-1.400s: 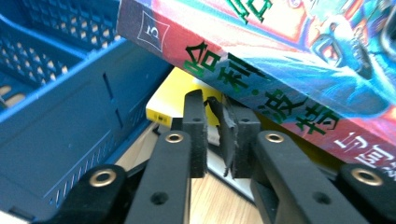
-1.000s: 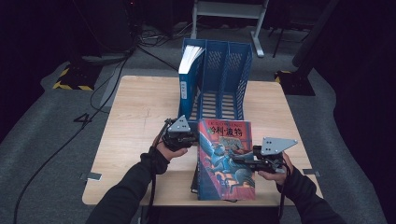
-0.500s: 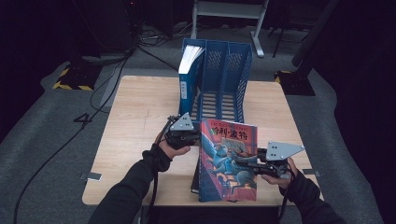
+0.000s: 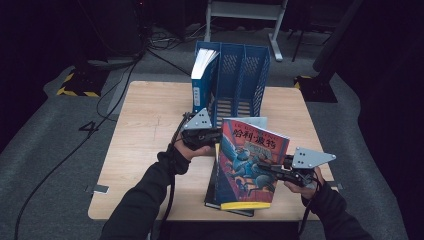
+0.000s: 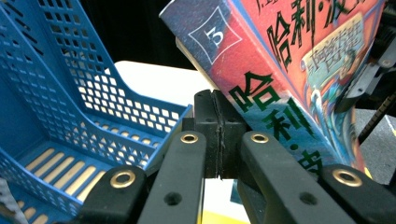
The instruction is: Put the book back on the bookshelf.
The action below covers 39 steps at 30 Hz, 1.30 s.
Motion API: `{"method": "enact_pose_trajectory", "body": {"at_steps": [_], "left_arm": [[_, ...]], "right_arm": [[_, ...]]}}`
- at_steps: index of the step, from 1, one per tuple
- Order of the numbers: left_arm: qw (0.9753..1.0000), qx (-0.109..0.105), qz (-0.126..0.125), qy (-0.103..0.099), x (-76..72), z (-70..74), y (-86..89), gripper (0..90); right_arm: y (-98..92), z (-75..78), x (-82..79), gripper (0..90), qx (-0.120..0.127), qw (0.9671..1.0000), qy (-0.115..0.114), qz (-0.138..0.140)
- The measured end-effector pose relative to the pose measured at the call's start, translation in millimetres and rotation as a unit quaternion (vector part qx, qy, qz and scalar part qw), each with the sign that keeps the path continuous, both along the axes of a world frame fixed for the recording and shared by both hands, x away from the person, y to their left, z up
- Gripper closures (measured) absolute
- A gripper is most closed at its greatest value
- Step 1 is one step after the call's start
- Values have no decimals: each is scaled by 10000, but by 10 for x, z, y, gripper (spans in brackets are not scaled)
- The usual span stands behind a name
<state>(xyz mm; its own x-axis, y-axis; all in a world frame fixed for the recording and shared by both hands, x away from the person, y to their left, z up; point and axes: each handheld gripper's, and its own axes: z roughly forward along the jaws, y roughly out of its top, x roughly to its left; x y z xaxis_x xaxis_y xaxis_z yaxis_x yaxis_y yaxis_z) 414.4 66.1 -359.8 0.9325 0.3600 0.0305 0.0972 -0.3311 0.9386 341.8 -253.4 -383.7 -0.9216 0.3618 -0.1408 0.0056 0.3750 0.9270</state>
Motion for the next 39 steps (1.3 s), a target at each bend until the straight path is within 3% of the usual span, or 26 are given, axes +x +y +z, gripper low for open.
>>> {"method": "enact_pose_trajectory", "body": {"at_steps": [6, 12, 17, 21, 34, 39], "left_arm": [[9999, -100, -36, -82, 15, 97, -22, 899], [9998, -59, -7, -186, 6, 144, -15, 900], [9992, -236, -98, -314, -30, 177, 39, 899], [9988, -197, -66, -441, -102, 216, 34, 896], [9984, -270, -25, -491, -355, 216, 130, 787], [9977, -262, -227, -585, -440, 276, 115, 805]], "right_arm": [[13, 7, 42, 830, 8, 9998, -165, -115], [38, 13, 76, 836, -25, 9993, -291, -223], [86, 9, 78, 855, 24, 9979, -549, -348], [107, 9, 56, 856, 10, 9966, -700, -427], [70, -1, -199, 862, 86, 9941, -1066, -162], [77, -10, -279, 864, 122, 9934, -1138, -57]]}}
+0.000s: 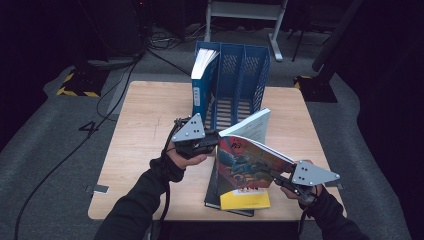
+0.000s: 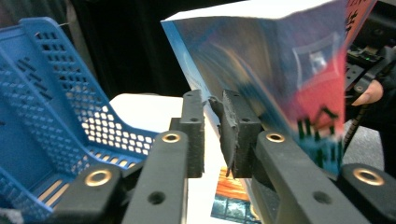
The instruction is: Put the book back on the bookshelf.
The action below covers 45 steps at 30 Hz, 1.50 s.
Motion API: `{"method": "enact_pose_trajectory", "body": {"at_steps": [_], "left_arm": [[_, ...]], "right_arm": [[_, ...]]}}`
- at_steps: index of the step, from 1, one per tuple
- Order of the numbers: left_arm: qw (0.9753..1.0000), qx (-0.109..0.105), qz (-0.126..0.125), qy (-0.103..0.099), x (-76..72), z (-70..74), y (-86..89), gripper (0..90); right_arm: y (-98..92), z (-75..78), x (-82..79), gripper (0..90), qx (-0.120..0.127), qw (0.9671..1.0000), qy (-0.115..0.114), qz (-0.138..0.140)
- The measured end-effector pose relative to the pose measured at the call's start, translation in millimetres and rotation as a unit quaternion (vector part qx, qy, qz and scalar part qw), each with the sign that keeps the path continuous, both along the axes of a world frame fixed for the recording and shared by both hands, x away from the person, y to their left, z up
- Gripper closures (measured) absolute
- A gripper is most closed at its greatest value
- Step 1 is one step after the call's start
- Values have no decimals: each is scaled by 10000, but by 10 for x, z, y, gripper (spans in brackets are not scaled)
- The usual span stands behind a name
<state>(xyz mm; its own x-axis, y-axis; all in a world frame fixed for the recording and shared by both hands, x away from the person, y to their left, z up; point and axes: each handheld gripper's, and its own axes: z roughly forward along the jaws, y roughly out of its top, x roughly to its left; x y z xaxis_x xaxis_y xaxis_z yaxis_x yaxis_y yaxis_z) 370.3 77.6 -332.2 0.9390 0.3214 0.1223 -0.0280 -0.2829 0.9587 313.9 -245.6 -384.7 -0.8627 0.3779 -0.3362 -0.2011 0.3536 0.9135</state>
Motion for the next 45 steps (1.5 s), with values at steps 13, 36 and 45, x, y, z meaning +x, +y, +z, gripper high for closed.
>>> {"method": "enact_pose_trajectory", "body": {"at_steps": [13, 36, 45], "left_arm": [[9998, -133, 169, -60, -141, 46, -1, 579], [9968, 564, 440, 367, -516, -305, 282, 368], [9949, 705, 114, 719, -622, -453, 311, 311]], "right_arm": [[-27, -17, -64, 863, 49, 9999, 32, 97], [-87, -37, -188, 865, -16, 9994, -35, 343], [-78, -31, -193, 864, -34, 9995, -30, 322]]}}
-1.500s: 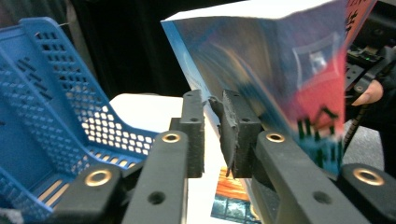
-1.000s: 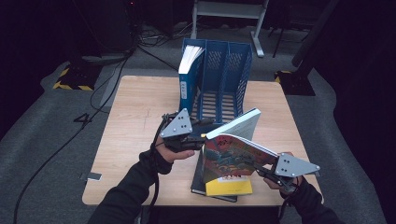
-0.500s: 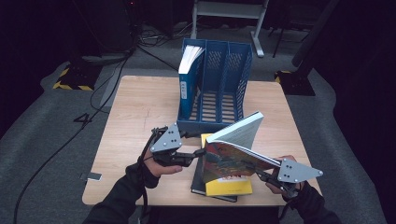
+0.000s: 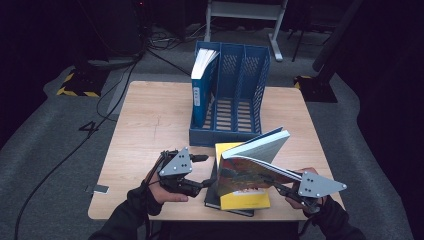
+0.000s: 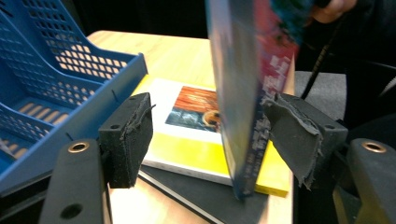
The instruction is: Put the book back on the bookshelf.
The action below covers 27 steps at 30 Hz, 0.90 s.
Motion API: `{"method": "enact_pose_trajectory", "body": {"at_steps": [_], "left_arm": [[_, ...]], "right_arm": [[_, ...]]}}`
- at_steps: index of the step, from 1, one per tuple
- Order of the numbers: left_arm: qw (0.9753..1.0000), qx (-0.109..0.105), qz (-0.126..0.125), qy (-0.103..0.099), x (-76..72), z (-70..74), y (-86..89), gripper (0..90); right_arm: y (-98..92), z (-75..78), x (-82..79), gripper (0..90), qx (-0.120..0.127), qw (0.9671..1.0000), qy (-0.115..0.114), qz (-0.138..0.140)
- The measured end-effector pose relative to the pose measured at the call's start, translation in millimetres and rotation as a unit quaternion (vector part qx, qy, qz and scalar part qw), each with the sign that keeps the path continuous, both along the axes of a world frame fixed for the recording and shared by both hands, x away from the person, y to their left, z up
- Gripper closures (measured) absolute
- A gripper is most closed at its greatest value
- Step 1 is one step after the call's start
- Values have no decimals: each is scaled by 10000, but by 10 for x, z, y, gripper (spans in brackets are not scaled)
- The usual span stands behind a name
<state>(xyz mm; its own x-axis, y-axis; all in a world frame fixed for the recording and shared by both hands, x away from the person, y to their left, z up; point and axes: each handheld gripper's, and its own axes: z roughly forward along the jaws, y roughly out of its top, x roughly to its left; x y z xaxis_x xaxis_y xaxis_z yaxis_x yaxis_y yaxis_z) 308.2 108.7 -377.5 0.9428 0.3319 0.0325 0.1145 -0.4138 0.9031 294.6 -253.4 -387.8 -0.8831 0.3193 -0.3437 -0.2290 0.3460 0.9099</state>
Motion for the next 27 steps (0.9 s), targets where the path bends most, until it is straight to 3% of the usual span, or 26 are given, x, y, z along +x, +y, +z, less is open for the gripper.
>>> {"method": "enact_pose_trajectory", "body": {"at_steps": [5, 13, 17, 21, 27], "left_arm": [[9998, -159, -89, -41, -6, -44, -199, 339], [9981, -482, -363, -152, 177, 9, -532, 479], [9958, -733, -462, -311, 230, 121, -602, 541], [9949, -784, -499, -387, 254, 175, -626, 566], [9929, -801, -523, -709, 243, 227, -666, 690]], "right_arm": [[10, 0, 17, 863, 33, 10000, -6, -41], [8, -3, 28, 859, 49, 10000, 5, -35], [-3, -11, 40, 833, 14, 10000, 6, -68], [-31, -21, 62, 798, 30, 9998, 4, -212], [-101, -35, 102, 700, 86, 9983, 19, -577]]}}
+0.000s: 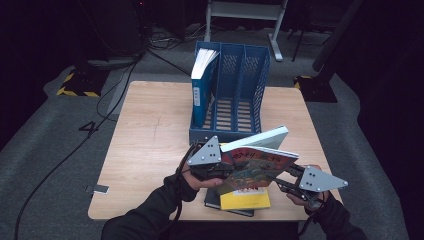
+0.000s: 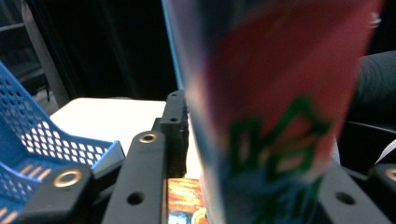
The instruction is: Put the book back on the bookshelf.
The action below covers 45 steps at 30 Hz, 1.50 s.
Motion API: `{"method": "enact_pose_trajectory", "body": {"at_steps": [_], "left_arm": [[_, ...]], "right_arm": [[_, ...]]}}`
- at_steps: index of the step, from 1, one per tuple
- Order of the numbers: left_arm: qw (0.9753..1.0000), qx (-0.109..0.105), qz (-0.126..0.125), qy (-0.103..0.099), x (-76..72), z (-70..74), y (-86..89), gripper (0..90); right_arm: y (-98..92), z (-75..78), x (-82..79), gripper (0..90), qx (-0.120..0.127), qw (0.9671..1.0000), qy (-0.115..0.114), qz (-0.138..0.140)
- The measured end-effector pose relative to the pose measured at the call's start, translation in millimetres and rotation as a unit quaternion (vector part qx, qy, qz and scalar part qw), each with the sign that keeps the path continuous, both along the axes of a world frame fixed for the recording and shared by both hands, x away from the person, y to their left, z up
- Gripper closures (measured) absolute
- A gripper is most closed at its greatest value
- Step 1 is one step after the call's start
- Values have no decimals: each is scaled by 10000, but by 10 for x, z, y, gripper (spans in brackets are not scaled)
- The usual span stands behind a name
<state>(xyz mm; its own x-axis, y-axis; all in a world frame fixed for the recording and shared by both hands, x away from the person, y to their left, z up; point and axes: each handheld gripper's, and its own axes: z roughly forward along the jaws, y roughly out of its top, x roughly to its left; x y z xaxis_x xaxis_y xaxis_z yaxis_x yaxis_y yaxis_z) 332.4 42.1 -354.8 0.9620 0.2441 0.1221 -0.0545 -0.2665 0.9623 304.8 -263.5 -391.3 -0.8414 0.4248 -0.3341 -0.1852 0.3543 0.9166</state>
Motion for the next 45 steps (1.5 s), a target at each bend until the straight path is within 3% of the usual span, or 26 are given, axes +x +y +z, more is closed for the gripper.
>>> {"method": "enact_pose_trajectory", "body": {"at_steps": [3, 8, 12, 15, 22, 32, 45], "left_arm": [[9999, -3, -51, -92, 11, -4, -39, 719], [9997, 12, -18, -223, 81, -5, -82, 726], [9997, -103, -94, -215, 198, -20, -107, 731], [9995, -73, -93, -299, 264, -5, -152, 731], [9993, -150, -235, -264, 404, -25, -185, 732], [9994, -302, -107, 104, 457, 8, -155, 708], [9995, -226, -32, 238, 439, 50, -227, 721]], "right_arm": [[-91, -11, 34, 658, 87, 9998, 81, -128], [-234, -12, 79, 626, 190, 9981, 37, -589], [-354, -35, 210, 510, 358, 9930, 240, -1102], [-398, -80, 366, 458, 389, 9915, 639, -1068], [-271, -164, 513, 422, 227, 9917, 959, -827], [-197, -164, 518, 466, 159, 9926, 936, -752], [-184, -160, 507, 461, 161, 9927, 914, -775]]}}
